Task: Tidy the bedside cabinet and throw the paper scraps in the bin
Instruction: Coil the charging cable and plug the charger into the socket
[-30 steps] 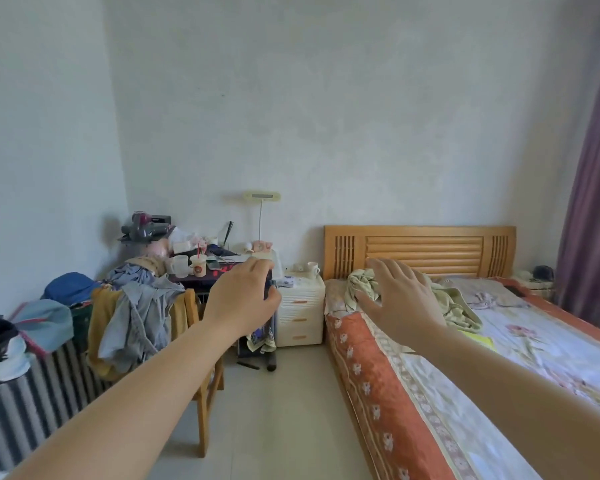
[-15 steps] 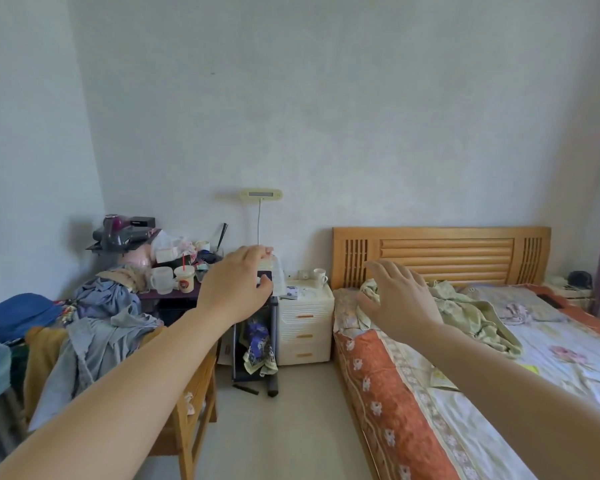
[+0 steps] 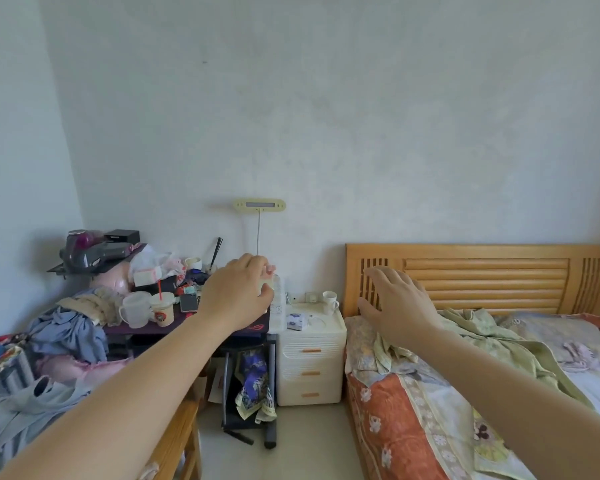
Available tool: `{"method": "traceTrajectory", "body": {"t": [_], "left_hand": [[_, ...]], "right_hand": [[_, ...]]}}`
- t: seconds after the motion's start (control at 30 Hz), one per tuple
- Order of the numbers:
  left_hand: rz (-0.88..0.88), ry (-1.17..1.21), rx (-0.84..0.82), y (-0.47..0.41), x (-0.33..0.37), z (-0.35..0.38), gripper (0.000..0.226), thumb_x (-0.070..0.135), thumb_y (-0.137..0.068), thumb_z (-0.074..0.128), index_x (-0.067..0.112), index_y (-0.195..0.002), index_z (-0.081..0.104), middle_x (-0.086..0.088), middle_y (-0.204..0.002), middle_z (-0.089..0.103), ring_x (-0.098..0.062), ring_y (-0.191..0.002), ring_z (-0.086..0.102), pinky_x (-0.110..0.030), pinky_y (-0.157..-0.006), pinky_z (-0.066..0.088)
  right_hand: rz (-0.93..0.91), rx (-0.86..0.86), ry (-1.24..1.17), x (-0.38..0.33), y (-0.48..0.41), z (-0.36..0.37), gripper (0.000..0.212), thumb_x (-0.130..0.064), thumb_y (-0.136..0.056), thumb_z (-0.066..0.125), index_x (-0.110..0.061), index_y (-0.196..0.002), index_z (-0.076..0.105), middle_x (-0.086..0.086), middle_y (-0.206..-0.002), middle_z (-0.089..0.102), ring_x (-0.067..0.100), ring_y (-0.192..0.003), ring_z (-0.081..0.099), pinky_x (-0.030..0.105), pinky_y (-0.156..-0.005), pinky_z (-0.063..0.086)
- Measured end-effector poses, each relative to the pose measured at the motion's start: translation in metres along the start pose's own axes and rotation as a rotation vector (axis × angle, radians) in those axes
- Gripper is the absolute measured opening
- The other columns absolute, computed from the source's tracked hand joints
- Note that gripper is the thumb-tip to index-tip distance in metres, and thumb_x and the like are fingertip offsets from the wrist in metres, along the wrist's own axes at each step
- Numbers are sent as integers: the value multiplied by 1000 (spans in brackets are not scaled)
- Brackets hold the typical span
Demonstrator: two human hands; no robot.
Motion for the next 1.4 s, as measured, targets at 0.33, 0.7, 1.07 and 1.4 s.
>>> {"method": "traceTrajectory", "body": {"t": [0.33, 0.7, 1.07, 1.4], "left_hand": [[-11, -28, -52, -116, -55, 124, 36, 30, -83, 50, 16, -116, 53, -1, -116, 60, -22, -95, 58, -30, -63, 38], [43, -6, -68, -274, -121, 268, 42, 29, -84, 49, 14, -124, 49, -3, -120, 60, -25, -96, 59, -33, -69, 41], [93, 3, -183, -388, -125, 428, 39, 27, -83, 49, 13, -119, 54, -3, -112, 63, -25, -93, 60, -36, -72, 47], [-24, -31, -284, -474, -135, 588, 38, 29, -84, 48, 16, -119, 53, 0, -115, 62, -23, -93, 60, -30, -61, 31]], "right_hand": [[-14, -47, 16, 51, -141, 98, 54, -45, -90, 43, -21, -137, 36, -2, -145, 40, 20, -132, 35, 42, -106, 28], [28, -59, 15, 88, -304, 220, 54, -45, -89, 45, -24, -138, 34, -4, -145, 40, 18, -134, 34, 42, -106, 28], [78, -138, -8, 177, -418, 339, 55, -42, -88, 46, -24, -138, 34, -4, -145, 41, 18, -133, 34, 43, -107, 28], [38, -286, -21, 273, -522, 481, 54, -43, -88, 44, -26, -138, 32, -4, -143, 42, 19, -132, 37, 43, -105, 29]]}}
Point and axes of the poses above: each hand's wrist, its own y-axis away from the middle knuckle, its own z-axis out of the palm, x = y × z, the point moved 9 cm from there along -y, towards the middle knuckle
